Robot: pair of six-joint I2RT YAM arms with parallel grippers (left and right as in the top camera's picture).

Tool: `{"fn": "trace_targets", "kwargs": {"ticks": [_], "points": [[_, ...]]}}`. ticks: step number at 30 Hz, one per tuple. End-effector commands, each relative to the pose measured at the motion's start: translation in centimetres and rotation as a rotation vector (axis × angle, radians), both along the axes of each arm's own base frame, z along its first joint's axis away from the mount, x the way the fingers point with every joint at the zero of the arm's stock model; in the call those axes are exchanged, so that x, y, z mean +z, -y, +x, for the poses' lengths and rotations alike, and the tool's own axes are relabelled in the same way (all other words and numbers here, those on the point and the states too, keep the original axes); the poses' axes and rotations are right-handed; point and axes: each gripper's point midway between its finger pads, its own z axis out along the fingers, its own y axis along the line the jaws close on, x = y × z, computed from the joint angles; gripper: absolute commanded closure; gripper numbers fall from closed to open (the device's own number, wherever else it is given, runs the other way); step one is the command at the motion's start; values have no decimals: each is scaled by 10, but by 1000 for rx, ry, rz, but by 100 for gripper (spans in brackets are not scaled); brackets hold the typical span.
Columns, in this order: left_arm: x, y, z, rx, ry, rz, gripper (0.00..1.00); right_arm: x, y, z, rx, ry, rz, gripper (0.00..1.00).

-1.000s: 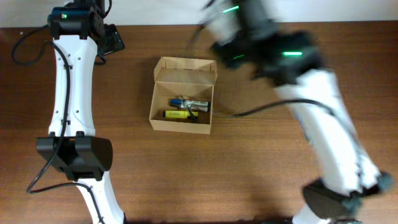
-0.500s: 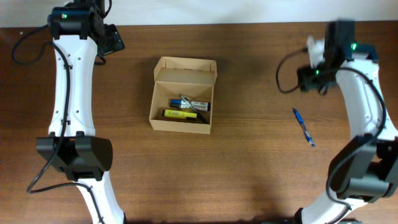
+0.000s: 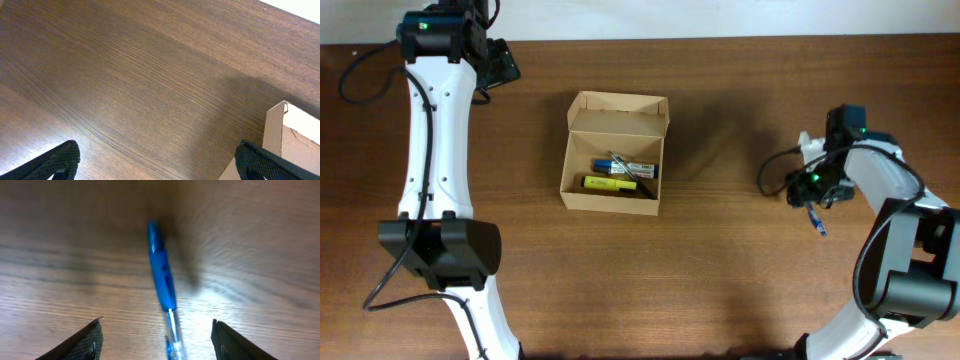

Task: Pack container
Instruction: 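Move the right gripper back and grasp the blue pen, then carry the blue pen into the box and open the right gripper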

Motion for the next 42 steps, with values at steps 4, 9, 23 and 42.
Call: {"fn": "trace_targets", "kwargs": {"ticks": [4, 9, 23, 42], "points": [[5, -2, 1, -5, 10, 14, 0, -14, 9, -10, 2, -36, -43, 48], [5, -2, 1, -5, 10, 14, 0, -22, 8, -14, -1, -64, -36, 85], [5, -2, 1, -5, 10, 14, 0, 94, -52, 67, 82, 159, 180, 96], [5, -2, 1, -5, 10, 14, 0, 231, -334, 53, 1237, 459, 62, 96]]}}
